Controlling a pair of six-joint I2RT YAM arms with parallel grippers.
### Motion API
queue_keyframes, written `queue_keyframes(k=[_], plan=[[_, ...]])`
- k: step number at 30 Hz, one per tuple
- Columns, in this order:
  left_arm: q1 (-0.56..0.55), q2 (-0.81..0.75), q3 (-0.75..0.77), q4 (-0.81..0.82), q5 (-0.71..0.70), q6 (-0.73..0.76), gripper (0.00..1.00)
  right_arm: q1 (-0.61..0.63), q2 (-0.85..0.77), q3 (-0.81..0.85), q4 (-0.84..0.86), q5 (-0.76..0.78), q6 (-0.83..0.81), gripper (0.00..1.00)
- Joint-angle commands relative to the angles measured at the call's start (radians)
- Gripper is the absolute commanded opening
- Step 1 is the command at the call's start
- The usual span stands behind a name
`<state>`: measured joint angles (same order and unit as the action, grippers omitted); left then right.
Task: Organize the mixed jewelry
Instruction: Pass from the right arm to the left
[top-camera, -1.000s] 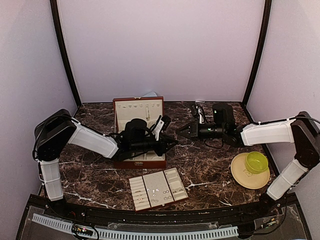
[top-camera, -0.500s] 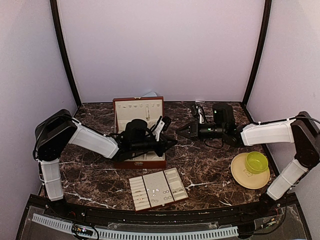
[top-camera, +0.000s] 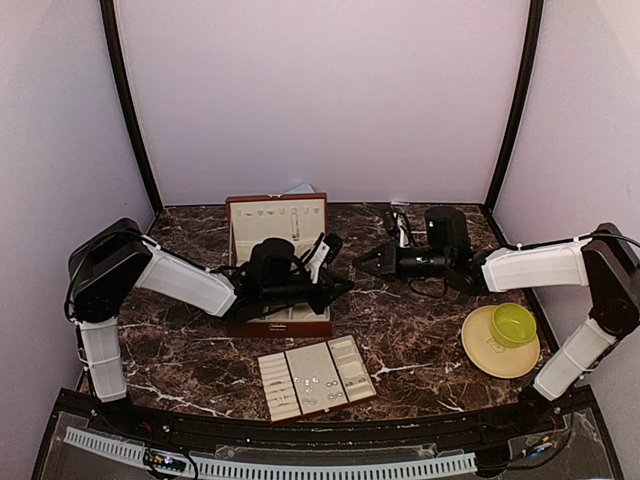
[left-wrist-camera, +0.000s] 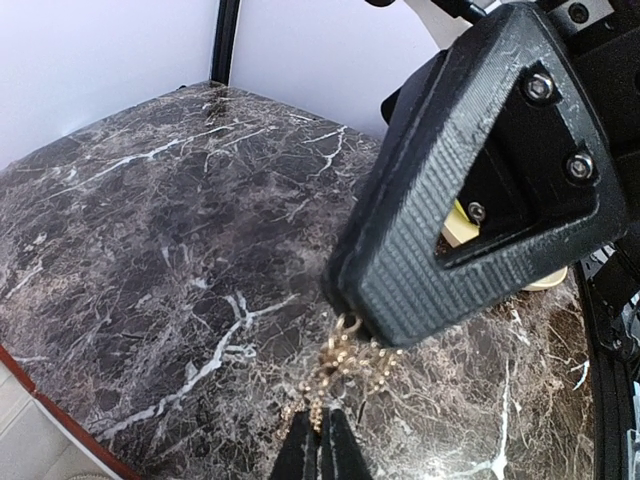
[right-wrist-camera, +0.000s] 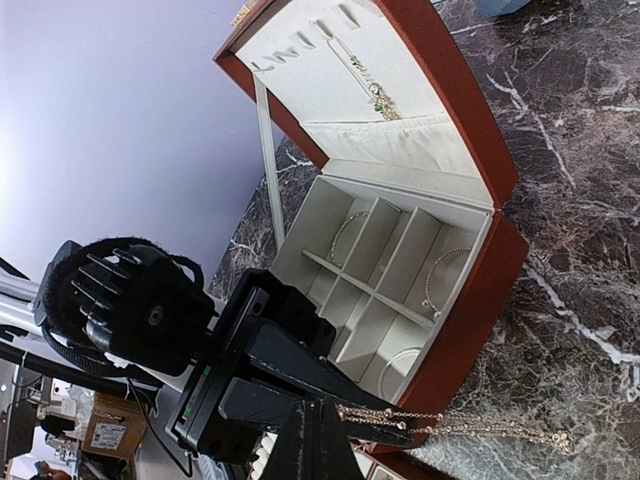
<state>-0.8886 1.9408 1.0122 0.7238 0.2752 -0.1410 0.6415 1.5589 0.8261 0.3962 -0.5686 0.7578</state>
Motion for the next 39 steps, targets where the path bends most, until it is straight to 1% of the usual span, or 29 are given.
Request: queue_keyframes(k=[1, 14, 21, 26, 34, 39], plan=[[-0.006, -0.06, -0.016, -0.008, 0.003, 0.015, 0.04, -0.001, -0.042, -0.01, 0.036, 0.01, 0.0, 0.0], [-0.006, -0.049, -0.008, -0.001, 0.002, 0.015, 0.05, 0.0, -0.039, -0.013, 0.041, -0.001, 0.004, 0.0], [-0.005, -0.049, -0.007, 0.002, 0.002, 0.013, 0.03, 0.0, -0.037, -0.015, 0.043, 0.004, 0.004, 0.0], [-0.005, -0.078, -0.038, 0.022, -0.04, 0.018, 0.01, -0.002, -0.038, -0.021, 0.038, 0.03, -0.002, 0.0], [-0.006, -0.146, -0.049, -0.049, -0.046, 0.028, 0.0, -0.002, -0.004, -0.025, 0.027, 0.057, -0.031, 0.0], [-0.006, -0.198, -0.034, -0.158, -0.053, 0.034, 0.0, -0.002, -0.002, -0.038, 0.046, 0.044, -0.056, 0.0]])
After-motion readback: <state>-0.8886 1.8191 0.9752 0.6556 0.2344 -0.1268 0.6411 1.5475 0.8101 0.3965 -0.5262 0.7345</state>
